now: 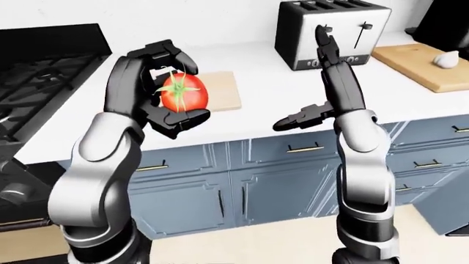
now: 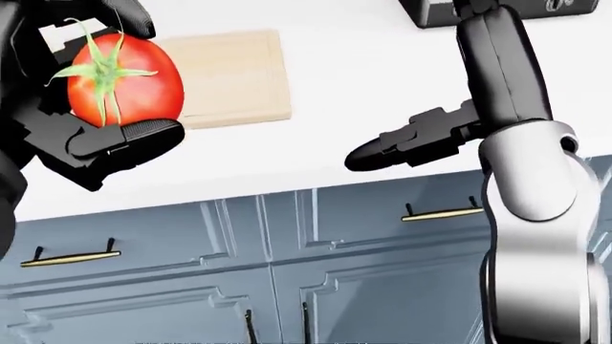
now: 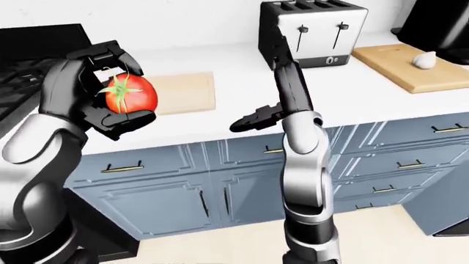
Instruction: Place the garlic and the tomato on separate cutting boards.
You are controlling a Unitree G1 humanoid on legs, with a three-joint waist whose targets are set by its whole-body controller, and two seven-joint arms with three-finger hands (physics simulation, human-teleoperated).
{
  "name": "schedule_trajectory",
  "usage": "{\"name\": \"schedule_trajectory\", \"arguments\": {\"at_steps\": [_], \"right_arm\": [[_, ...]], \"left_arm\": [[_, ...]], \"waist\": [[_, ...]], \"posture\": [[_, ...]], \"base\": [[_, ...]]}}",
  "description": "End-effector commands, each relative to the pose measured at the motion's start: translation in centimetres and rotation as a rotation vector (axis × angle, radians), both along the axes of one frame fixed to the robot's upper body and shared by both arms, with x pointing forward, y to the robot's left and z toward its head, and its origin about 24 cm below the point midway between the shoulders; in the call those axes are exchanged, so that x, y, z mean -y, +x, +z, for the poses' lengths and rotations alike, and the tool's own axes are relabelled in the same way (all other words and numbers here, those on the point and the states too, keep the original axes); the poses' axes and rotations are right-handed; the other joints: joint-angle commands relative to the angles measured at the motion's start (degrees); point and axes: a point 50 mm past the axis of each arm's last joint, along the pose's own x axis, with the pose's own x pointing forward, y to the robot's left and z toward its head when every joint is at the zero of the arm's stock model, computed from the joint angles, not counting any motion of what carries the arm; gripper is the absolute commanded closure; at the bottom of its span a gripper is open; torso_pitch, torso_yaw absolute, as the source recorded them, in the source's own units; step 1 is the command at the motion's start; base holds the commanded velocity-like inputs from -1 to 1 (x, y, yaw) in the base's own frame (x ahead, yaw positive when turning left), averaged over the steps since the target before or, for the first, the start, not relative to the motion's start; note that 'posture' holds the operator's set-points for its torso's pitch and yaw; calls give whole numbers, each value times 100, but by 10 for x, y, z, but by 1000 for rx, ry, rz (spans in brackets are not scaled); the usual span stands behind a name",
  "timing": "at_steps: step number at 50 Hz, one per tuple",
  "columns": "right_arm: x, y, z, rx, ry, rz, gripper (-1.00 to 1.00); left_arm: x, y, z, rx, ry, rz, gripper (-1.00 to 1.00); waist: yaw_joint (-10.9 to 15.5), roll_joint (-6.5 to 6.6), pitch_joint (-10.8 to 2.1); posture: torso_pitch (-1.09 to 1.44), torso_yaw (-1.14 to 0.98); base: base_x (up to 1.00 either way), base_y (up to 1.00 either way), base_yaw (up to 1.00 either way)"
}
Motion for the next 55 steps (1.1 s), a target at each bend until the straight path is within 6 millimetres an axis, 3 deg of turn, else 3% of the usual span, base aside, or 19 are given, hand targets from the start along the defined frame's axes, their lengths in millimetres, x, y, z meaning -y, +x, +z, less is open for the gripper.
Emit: {"name": "schedule_trajectory", "arguments": {"at_steps": [1, 6, 7, 8, 9, 10, 11, 21, 22, 27, 29, 31, 34, 39, 43, 45, 46, 48, 55], "right_arm": [[-7, -6, 16, 92, -15, 35, -100], [-7, -5, 17, 95, 2, 40, -100], [-7, -5, 17, 92, 3, 38, -100], [-7, -4, 16, 91, 5, 37, -100], [-7, -4, 16, 92, 8, 35, -100], [-6, -3, 16, 91, -1, 25, -100], [-6, -2, 15, 89, 6, 25, -100], [-2, -2, 13, 85, 6, 5, -100], [-2, -2, 13, 86, 5, 6, -100], [-2, -3, 12, 87, 4, 9, -100], [-2, -4, 12, 88, 1, 9, -100], [-2, -3, 11, 86, -2, 11, -100], [-2, -3, 12, 86, -9, 12, -100], [-3, -3, 12, 87, -14, 15, -100], [-4, -2, 11, 86, -13, 16, -100], [-4, -2, 11, 86, -13, 16, -100], [-3, -2, 11, 86, -14, 16, -100], [-3, -2, 10, 87, -15, 16, -100], [-3, -2, 10, 88, -14, 15, -100]], "left_arm": [[-4, -7, 18, 108, -1, 29, 100], [-4, -6, 17, 107, 0, 25, 100], [-3, -6, 16, 107, 0, 24, 100], [-3, -5, 16, 107, 0, 23, 100], [-3, -5, 16, 107, 1, 23, 100], [-3, -4, 16, 106, 2, 22, 100], [-3, -4, 15, 105, 2, 21, 100], [1, -1, 13, 101, 9, 10, 100], [2, -1, 13, 101, 9, 9, 100], [2, -2, 13, 101, 10, 6, 100], [3, -2, 12, 101, 11, 5, 100], [3, -2, 12, 100, 11, 4, 100], [4, -2, 12, 100, 11, 2, 100], [3, -2, 12, 101, 10, 2, 100], [2, -1, 11, 99, 8, 2, 100], [2, -1, 11, 99, 7, 4, 100], [2, -2, 11, 100, 7, 4, 100], [1, -2, 13, 102, 6, 6, 100], [1, -2, 13, 105, 5, 8, 100]], "waist": [[29, 6, -72], [153, 271, 63], [161, 824, 0], [195, 1107, 73], [193, 708, 57], [45, 770, -28], [184, 429, 114], [112, 267, 218], [125, 271, 82], [148, 3, 190], [158, -258, 129], [165, -142, 215], [200, -100, 102], [161, 109, 149], [74, 398, 110], [43, 691, 18], [124, 506, 129], [98, 630, 187], [176, 354, 148]], "posture": [[0, 0], [0, 0], [0, 0], [0, 0], [0, 0], [0, 0], [0, 0], [0, 0], [0, 0], [0, 0], [0, 0], [0, 0], [0, 0], [0, 0], [0, 0], [0, 0], [0, 0], [0, 0], [0, 0]], "base": [[-4, 48, 0], [0, 47, 20], [0, 0, 100], [0, 0, 100], [0, 0, 100], [0, 91, 0], [0, 0, 0], [0, 0, 0], [23, 0, 0], [28, 0, 0], [28, 0, 0], [27, 0, 0], [28, 0, 0], [35, 0, 0], [36, 0, 0], [36, 0, 0], [35, 0, 0], [35, 0, 0], [32, 0, 0]]}}
